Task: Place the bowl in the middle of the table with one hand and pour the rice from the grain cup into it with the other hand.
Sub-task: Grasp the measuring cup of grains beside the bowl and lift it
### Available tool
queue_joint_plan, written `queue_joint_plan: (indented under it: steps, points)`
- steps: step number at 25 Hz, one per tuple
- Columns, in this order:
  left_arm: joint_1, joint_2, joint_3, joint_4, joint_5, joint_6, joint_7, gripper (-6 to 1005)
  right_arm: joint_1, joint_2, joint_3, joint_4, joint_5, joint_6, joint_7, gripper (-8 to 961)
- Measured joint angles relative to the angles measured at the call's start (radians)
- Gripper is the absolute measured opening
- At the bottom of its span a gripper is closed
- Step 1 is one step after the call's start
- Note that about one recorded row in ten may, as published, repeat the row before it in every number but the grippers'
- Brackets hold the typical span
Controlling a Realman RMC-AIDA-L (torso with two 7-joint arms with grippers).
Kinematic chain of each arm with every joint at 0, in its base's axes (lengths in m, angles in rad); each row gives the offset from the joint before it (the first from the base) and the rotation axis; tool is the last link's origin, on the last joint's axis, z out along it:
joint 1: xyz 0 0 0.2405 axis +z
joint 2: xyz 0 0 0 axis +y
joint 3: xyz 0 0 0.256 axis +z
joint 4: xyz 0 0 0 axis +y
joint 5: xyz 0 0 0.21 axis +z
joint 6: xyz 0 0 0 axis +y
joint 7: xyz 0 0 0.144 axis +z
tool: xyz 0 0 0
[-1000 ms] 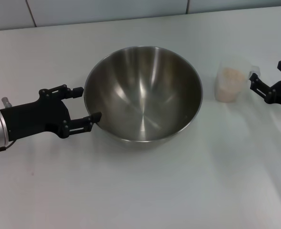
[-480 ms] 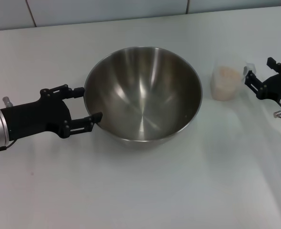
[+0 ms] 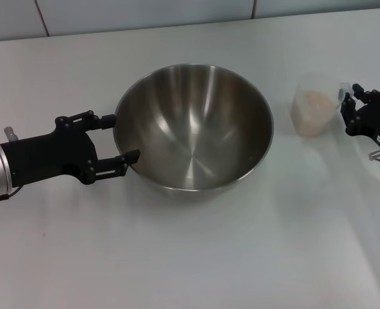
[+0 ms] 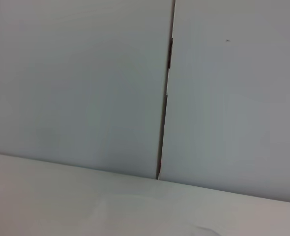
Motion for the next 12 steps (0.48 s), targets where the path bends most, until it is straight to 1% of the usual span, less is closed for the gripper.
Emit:
queue_joint_plan:
  steps: [3, 6, 12]
  points:
    - [0.0, 0.0, 0.0, 0.007, 0.0, 0.003, -0.001, 796, -0.001, 0.0, 0.002, 0.0, 0.0, -0.002, 0.0, 279]
    - [0.001, 0.0, 0.001, 0.01, 0.0, 0.004, -0.001, 796, -0.001, 0.0, 0.001, 0.0, 0.0, -0.008, 0.0, 54]
    - [0.004, 0.0, 0.002, 0.021, -0.001, 0.005, -0.009, 795, -0.011, 0.0, 0.019, -0.003, 0.0, -0.06, 0.0, 28]
